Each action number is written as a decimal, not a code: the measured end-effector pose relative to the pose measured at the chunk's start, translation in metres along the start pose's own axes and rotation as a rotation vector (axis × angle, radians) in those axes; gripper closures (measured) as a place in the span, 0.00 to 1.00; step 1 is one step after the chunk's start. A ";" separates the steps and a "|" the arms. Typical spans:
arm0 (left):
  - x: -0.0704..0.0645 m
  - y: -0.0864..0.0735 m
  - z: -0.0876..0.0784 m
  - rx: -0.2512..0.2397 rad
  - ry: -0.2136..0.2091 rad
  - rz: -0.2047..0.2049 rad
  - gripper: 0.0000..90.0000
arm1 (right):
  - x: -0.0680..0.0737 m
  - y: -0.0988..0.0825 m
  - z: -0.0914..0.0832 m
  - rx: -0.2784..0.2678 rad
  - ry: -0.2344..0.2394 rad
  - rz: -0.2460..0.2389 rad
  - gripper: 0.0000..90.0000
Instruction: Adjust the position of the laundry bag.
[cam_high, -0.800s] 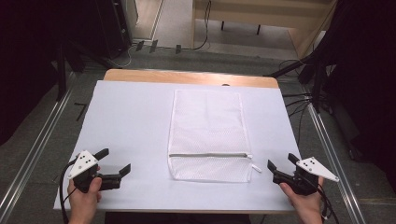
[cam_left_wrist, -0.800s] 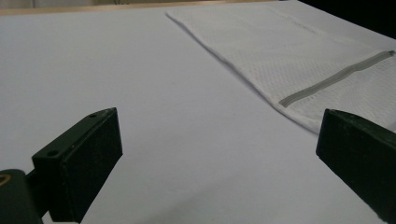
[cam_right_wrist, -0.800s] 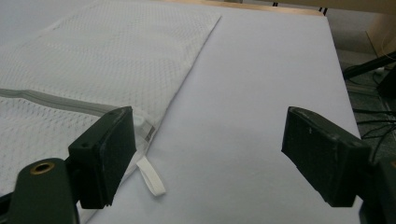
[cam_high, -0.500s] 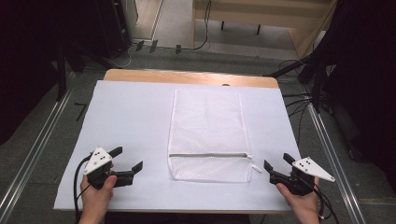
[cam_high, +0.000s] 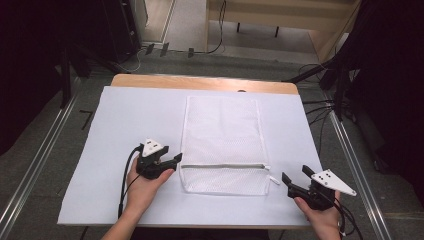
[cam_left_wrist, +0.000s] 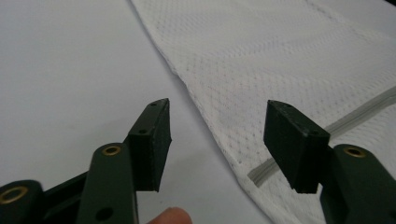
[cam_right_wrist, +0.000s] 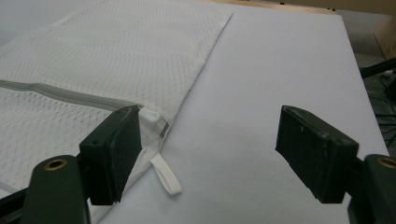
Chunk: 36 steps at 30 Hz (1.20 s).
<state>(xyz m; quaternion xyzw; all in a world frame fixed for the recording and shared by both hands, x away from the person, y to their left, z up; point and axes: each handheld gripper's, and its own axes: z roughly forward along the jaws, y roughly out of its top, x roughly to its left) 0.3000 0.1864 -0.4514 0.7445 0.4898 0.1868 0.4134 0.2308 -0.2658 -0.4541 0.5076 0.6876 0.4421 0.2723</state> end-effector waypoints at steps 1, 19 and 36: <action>0.000 0.001 0.005 0.003 0.003 -0.010 0.51 | 0.000 0.000 0.000 0.002 0.000 -0.004 0.26; -0.003 -0.001 0.033 0.086 0.016 -0.052 0.68 | 0.004 -0.002 0.006 0.018 0.007 -0.016 0.27; -0.006 -0.002 0.033 0.110 -0.011 0.009 1.00 | 0.008 -0.004 0.007 0.027 0.015 -0.034 0.27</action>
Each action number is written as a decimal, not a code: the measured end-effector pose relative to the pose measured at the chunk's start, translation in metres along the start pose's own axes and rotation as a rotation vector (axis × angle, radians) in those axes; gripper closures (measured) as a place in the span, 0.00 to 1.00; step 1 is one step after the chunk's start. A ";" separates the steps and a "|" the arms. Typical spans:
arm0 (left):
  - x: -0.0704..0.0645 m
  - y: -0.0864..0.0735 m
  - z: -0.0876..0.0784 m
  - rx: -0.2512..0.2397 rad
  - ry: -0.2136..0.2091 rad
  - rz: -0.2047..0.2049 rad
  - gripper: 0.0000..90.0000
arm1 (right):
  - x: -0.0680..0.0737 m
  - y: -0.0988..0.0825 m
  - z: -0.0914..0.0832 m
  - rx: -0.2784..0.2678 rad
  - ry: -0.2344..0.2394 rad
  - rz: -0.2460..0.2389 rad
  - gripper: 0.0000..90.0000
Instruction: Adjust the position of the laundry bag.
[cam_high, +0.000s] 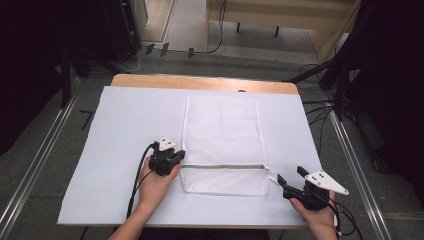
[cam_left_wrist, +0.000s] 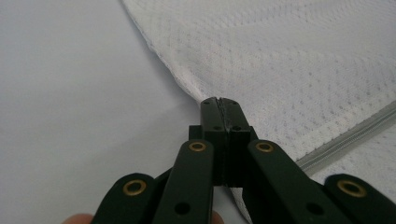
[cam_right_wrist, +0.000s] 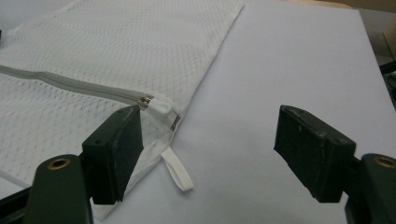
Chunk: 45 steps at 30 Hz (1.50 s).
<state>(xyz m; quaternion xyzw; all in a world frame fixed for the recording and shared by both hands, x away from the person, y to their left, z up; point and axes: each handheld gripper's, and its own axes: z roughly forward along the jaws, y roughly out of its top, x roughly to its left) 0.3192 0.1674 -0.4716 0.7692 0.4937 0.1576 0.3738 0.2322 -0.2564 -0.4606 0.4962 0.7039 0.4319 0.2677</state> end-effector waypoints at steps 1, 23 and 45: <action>0.001 0.000 -0.001 -0.004 -0.006 -0.006 1.00 | 0.000 0.000 0.000 0.000 0.001 0.000 0.27; 0.047 -0.023 -0.055 -0.049 0.010 -0.120 1.00 | 0.000 0.002 -0.003 -0.014 0.014 -0.006 0.27; 0.061 -0.045 -0.079 -0.092 0.036 -0.132 0.83 | 0.005 0.003 0.002 -0.011 0.033 -0.005 0.24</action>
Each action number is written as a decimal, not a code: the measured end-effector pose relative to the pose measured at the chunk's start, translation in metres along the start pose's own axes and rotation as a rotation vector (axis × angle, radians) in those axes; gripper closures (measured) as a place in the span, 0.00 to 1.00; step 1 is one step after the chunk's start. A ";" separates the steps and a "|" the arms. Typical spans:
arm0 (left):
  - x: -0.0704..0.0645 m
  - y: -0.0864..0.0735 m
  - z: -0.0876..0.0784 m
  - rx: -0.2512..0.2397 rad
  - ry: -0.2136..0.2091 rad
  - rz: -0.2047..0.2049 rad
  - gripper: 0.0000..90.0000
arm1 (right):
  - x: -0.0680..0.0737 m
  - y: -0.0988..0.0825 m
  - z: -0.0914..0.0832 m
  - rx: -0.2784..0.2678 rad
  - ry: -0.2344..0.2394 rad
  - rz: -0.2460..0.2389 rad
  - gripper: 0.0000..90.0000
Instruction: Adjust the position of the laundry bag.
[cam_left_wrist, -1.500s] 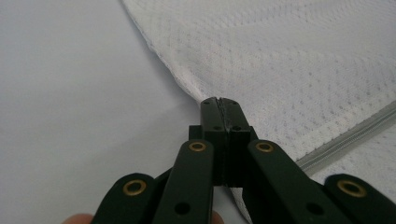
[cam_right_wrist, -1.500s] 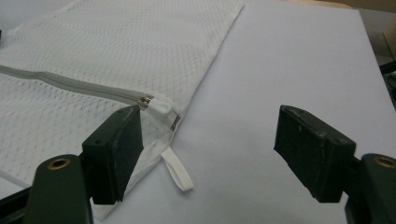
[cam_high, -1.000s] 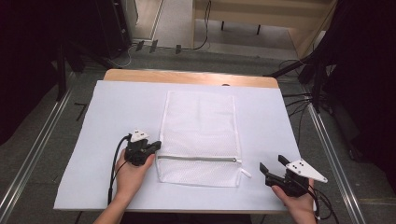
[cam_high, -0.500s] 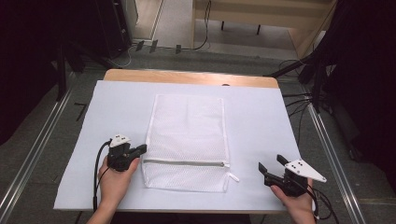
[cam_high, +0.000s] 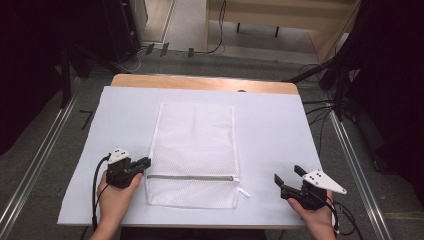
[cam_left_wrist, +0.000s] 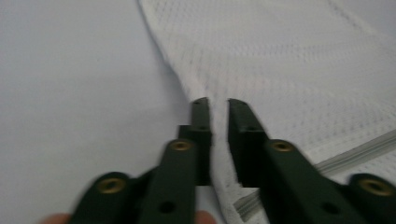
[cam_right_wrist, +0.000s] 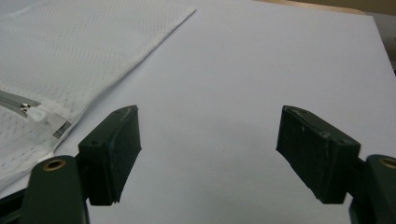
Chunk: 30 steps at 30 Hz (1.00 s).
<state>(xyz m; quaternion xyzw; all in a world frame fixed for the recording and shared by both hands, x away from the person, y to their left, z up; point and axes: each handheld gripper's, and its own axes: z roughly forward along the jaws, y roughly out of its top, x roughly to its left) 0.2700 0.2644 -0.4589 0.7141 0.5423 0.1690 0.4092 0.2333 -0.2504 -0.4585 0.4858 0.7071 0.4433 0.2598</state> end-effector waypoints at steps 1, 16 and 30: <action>0.000 0.000 0.000 -0.003 -0.007 0.002 0.74 | 0.000 0.000 0.000 0.000 0.002 0.004 0.24; -0.013 0.006 -0.009 -0.101 -0.003 0.019 0.56 | 0.018 0.002 -0.002 -0.027 0.039 -0.016 0.26; -0.059 0.007 -0.008 -0.095 -0.122 0.104 0.56 | 0.048 0.001 0.006 0.004 0.172 -0.040 0.34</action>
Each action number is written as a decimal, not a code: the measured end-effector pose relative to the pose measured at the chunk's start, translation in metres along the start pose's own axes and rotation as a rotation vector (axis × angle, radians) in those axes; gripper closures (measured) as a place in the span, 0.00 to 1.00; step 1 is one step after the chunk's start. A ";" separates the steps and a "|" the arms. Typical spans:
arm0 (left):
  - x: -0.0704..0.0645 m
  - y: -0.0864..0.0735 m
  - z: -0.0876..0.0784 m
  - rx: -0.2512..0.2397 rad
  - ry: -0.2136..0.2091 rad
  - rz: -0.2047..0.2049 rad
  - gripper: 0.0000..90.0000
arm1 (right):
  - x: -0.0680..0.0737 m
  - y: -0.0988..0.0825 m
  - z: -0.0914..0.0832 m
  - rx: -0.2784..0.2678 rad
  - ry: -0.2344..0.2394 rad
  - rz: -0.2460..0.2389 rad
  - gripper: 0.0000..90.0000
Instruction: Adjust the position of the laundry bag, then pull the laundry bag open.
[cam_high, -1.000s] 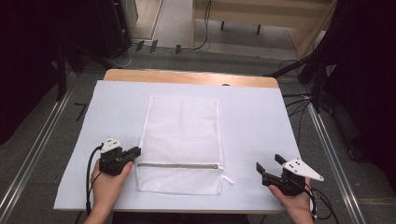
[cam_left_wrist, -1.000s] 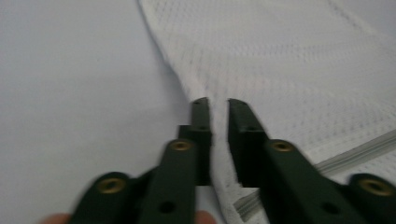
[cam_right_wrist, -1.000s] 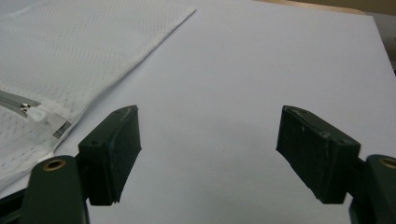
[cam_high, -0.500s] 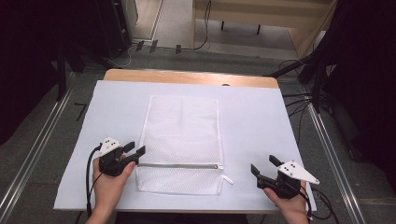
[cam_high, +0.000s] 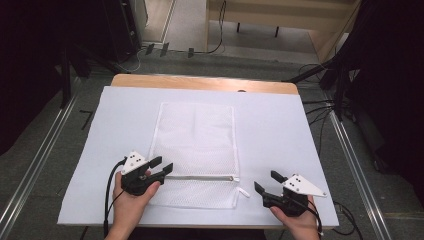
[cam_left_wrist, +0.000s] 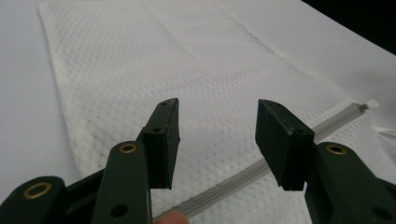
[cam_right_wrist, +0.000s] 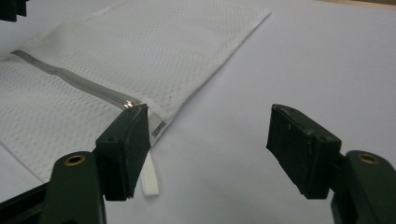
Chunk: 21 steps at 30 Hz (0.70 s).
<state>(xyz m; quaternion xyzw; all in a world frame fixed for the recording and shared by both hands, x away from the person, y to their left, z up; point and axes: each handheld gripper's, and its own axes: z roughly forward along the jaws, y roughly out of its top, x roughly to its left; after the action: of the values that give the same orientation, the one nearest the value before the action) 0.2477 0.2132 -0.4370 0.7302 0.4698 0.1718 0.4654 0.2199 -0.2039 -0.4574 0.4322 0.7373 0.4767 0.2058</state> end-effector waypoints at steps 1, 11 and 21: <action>-0.003 0.000 0.000 0.001 -0.010 0.002 0.56 | 0.001 0.000 0.001 0.000 0.006 -0.004 0.35; -0.019 0.002 0.006 0.012 -0.073 0.012 0.57 | 0.014 -0.007 0.014 0.039 0.153 0.023 0.45; -0.034 0.003 0.018 0.032 -0.113 0.038 0.58 | 0.026 -0.016 0.028 0.157 0.208 -0.005 0.49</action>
<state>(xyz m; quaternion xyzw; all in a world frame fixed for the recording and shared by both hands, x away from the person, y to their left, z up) 0.2442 0.1747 -0.4371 0.7548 0.4314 0.1315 0.4763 0.2186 -0.1702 -0.4812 0.3935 0.7906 0.4594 0.0951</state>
